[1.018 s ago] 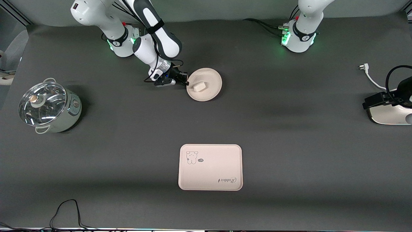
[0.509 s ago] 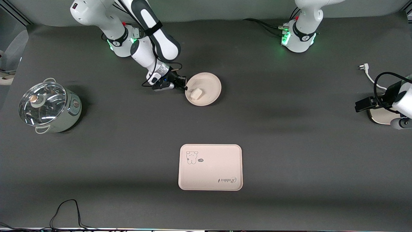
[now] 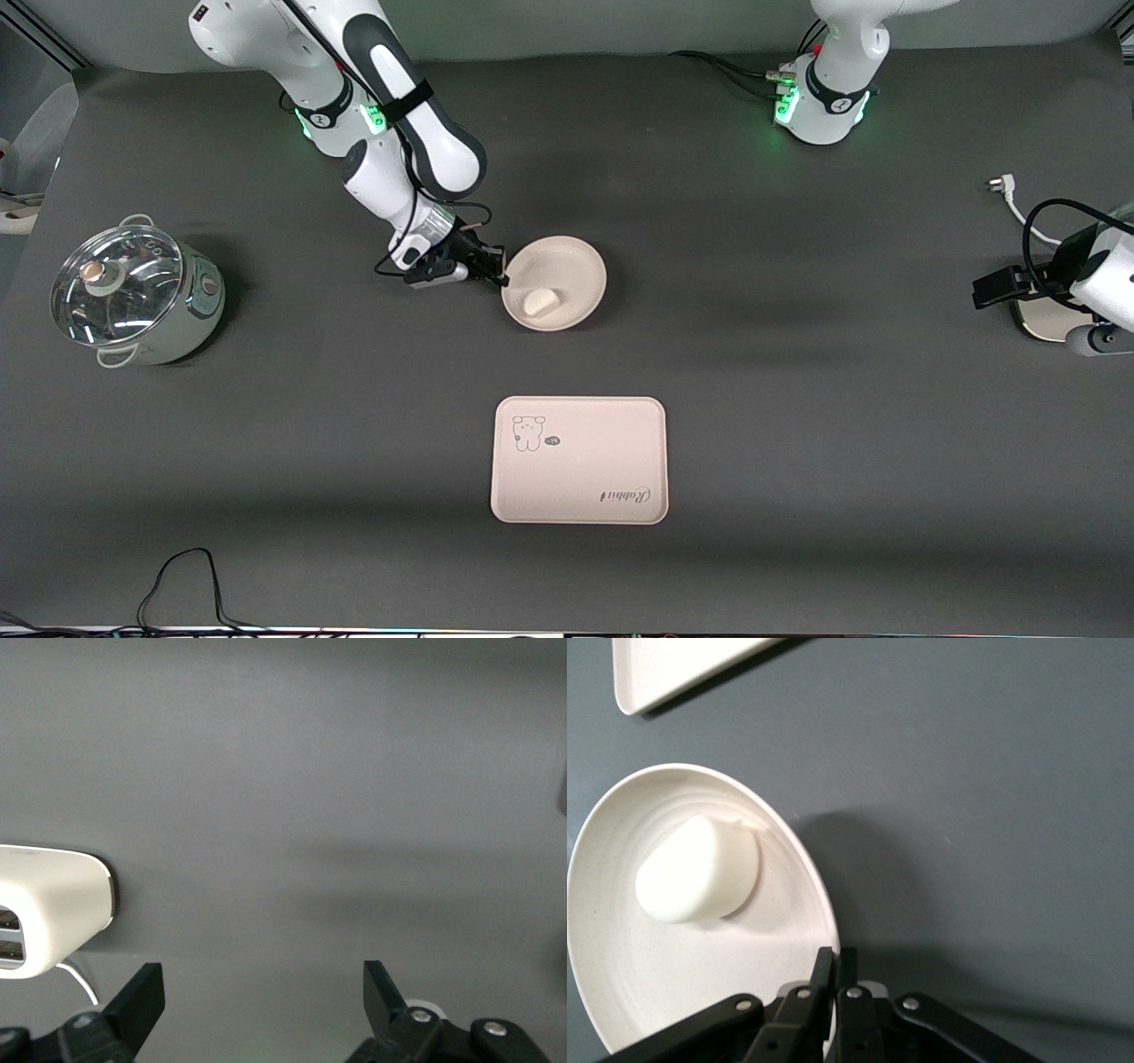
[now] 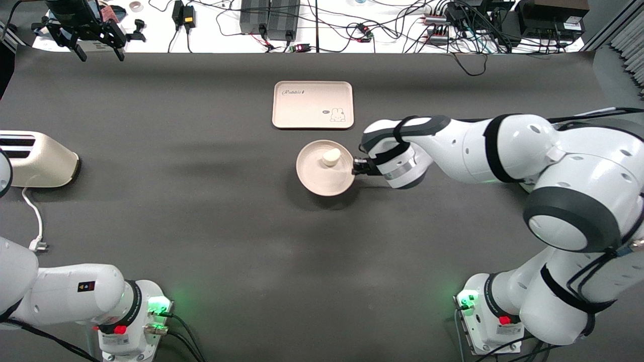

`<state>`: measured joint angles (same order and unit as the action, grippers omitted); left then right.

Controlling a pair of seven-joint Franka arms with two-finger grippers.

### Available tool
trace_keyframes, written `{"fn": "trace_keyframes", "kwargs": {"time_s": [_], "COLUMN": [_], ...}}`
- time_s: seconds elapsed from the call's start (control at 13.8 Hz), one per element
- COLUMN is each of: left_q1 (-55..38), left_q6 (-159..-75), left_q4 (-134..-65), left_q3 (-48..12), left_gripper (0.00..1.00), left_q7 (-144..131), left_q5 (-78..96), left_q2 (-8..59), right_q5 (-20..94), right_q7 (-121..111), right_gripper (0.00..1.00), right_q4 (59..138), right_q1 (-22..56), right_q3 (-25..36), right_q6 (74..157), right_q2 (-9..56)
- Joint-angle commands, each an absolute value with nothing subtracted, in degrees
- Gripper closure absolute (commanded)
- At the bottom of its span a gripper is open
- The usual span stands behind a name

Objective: Place bun in plate and plate on tray
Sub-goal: 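Carry the plate with the right gripper onto the white tray and lower it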

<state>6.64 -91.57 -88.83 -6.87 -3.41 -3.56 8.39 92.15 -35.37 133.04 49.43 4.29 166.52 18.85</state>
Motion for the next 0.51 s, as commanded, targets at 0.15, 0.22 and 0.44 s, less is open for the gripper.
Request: {"fn": "trace_keyframes", "kwargs": {"time_s": [0.15, 0.22, 0.44], "left_q1": [5.4, 5.4, 6.0], "left_q6": [-94.7, -94.5, -95.4], "left_q4": [-90.8, -91.0, -90.6], "left_q3": [-5.5, -5.5, -5.5], "left_gripper": [0.0, 0.0, 0.0], "left_q7": [-0.2, 0.1, 1.1], "left_q5": [-1.1, -1.3, -0.2], "left_q2": [7.8, 7.8, 7.9], "right_q5": [71.5, 66.9, 54.3], "right_q7": [-17.6, -14.4, -6.4], "right_gripper": [1.0, 1.0, 1.0], "right_q4": [124.7, 123.1, 116.0], "right_q1": [44.6, 42.5, 38.1], "right_q3": [4.3, 4.4, 5.4], "right_q6": [161.1, 158.0, 151.0], "right_q2": [22.9, 22.9, 25.0]}}
